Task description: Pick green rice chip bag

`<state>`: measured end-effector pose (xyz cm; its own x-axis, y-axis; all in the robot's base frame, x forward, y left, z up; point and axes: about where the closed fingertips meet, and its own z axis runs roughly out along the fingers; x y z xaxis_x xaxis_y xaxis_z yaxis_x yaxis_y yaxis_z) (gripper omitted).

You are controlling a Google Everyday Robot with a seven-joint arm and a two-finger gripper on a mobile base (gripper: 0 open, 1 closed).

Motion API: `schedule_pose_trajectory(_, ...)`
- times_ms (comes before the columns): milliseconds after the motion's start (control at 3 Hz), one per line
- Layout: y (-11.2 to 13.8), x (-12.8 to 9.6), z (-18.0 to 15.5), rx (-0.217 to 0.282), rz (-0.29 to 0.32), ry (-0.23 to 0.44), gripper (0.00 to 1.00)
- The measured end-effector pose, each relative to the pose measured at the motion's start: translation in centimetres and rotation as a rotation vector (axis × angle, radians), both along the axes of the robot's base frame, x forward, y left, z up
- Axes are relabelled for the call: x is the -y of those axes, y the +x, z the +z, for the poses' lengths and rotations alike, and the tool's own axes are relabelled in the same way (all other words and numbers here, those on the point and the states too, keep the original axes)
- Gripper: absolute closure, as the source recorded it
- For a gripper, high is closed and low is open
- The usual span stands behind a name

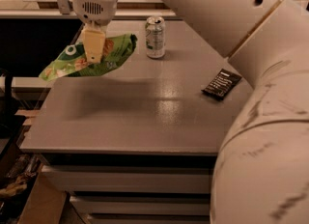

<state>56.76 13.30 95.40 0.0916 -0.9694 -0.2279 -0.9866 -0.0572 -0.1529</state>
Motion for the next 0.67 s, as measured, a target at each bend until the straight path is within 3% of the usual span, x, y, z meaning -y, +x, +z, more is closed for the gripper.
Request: schedule_pose_trajectory(667, -0.09, -0.11, 0.66, -0.016, 0.011, 0.041, 1.00)
